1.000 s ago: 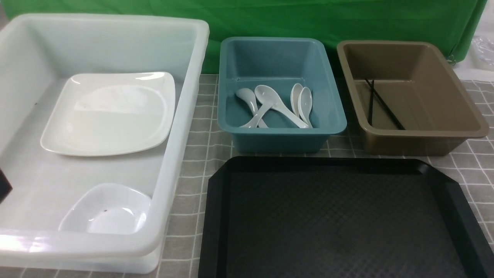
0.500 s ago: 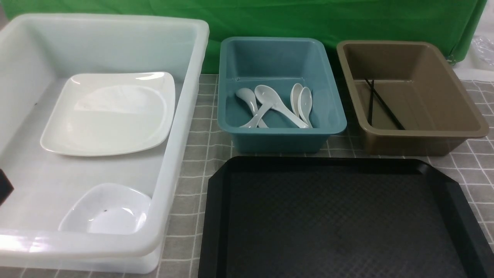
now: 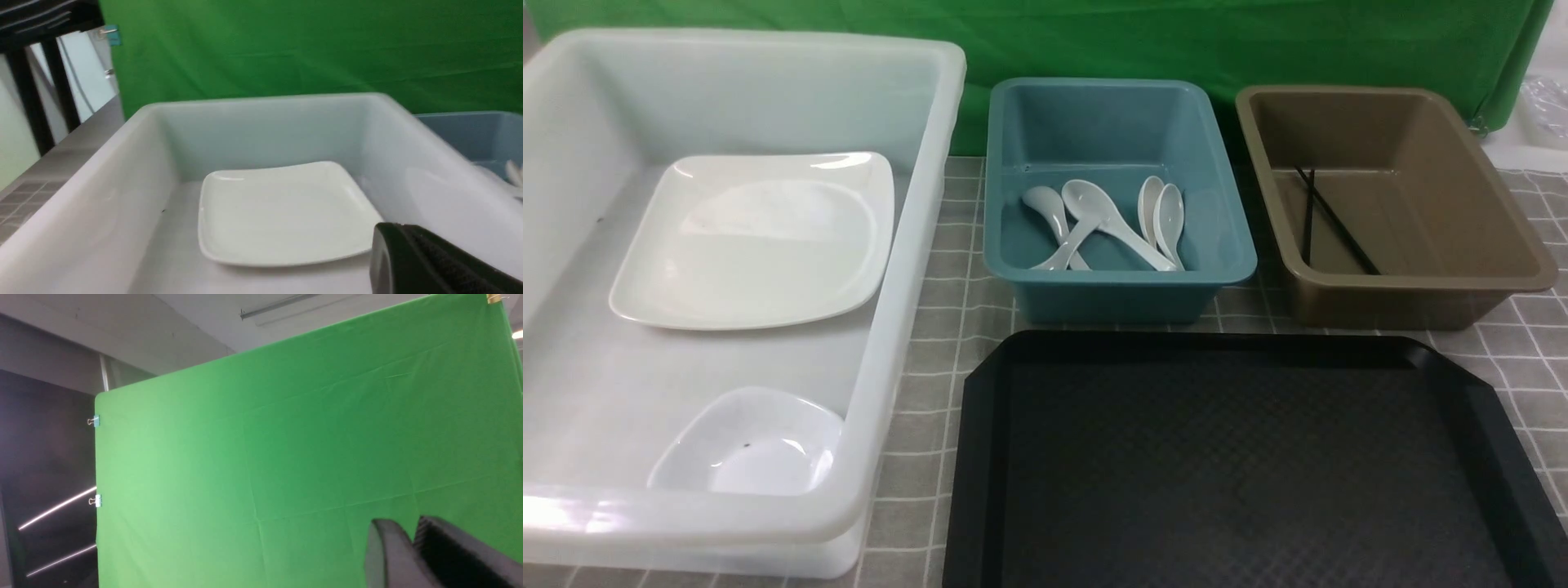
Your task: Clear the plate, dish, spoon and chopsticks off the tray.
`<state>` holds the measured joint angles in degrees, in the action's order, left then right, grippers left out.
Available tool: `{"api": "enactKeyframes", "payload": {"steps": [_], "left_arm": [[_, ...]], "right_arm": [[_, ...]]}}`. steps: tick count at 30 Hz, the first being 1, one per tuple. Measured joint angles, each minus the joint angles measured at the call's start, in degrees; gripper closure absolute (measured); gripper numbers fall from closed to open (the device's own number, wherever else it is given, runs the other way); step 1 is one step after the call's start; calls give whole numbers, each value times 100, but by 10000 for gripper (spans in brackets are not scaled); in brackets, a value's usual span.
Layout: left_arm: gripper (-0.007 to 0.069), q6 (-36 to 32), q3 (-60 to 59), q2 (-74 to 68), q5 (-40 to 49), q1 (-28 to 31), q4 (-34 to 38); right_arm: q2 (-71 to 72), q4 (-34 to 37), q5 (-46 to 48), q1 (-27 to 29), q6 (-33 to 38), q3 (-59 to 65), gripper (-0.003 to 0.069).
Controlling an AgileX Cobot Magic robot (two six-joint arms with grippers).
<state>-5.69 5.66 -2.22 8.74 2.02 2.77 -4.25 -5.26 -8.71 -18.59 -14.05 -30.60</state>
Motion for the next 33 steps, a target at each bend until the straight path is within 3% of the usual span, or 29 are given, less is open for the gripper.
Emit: {"api": "enactKeyframes", "payload": {"steps": [4,29,33], "left_arm": [[623,15,-558,202,120,192,-13],[623,15,-601,233,218,168,-129],[623,15,-601,233,189,168,-129]], "right_arm": [[0,0,0,0,-6,0,515],[7,0,184,0,-6,2,454],[7,0,224,0,439,2,442]]}}
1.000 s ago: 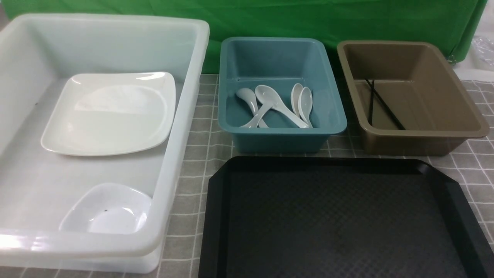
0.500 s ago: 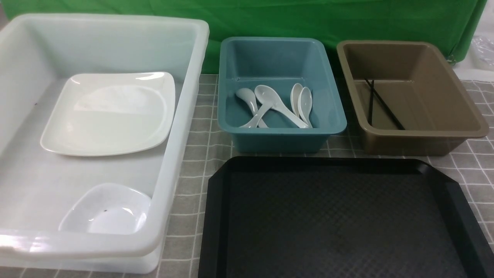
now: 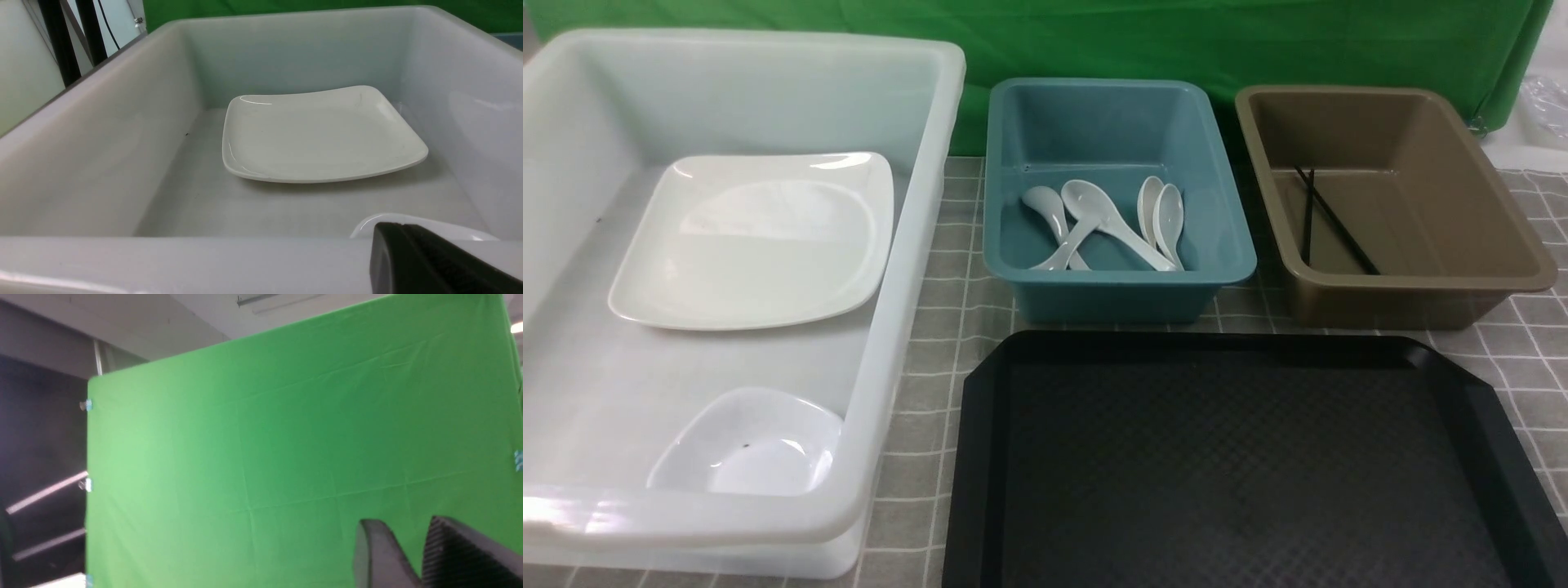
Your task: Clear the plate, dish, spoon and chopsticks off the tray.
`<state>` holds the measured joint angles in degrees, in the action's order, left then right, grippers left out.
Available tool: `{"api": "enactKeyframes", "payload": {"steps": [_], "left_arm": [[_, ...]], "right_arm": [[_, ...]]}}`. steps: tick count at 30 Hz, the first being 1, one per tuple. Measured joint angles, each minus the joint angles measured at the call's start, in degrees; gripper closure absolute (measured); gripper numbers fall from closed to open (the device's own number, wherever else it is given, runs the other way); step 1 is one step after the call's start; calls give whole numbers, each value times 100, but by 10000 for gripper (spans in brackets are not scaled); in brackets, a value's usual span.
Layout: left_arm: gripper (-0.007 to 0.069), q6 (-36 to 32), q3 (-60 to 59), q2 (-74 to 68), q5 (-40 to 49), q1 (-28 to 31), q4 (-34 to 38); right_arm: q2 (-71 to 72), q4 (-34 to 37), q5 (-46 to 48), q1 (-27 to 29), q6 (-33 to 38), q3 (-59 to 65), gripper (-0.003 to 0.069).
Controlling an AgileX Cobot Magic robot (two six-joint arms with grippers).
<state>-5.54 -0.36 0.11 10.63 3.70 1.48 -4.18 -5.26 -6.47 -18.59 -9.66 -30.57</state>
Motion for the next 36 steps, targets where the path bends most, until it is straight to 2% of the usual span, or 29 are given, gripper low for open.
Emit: {"api": "enactKeyframes", "payload": {"steps": [2,6,9,15,17,19,26,36], "left_arm": [[623,0,0,0,0,0,0],[623,0,0,0,-2,0,0],[623,0,0,0,-2,0,0],[623,0,0,0,-8,0,0],[623,0,0,0,-8,0,-4],[623,0,-5,0,-23,0,-4],[623,0,-5,0,-68,0,-4],[623,0,-5,0,-90,0,-4]], "right_arm": [[13,0,256,0,259,0,442],[34,-6,1996,12,933,113,437],[65,-47,2626,227,1307,549,428],[67,-57,2220,940,1684,1935,424],[65,-52,1660,1237,1501,2783,424],[113,-21,1824,1439,1240,3023,424],[408,-11,2008,1891,966,3108,422],[410,17,2015,1911,917,3108,421]]}}
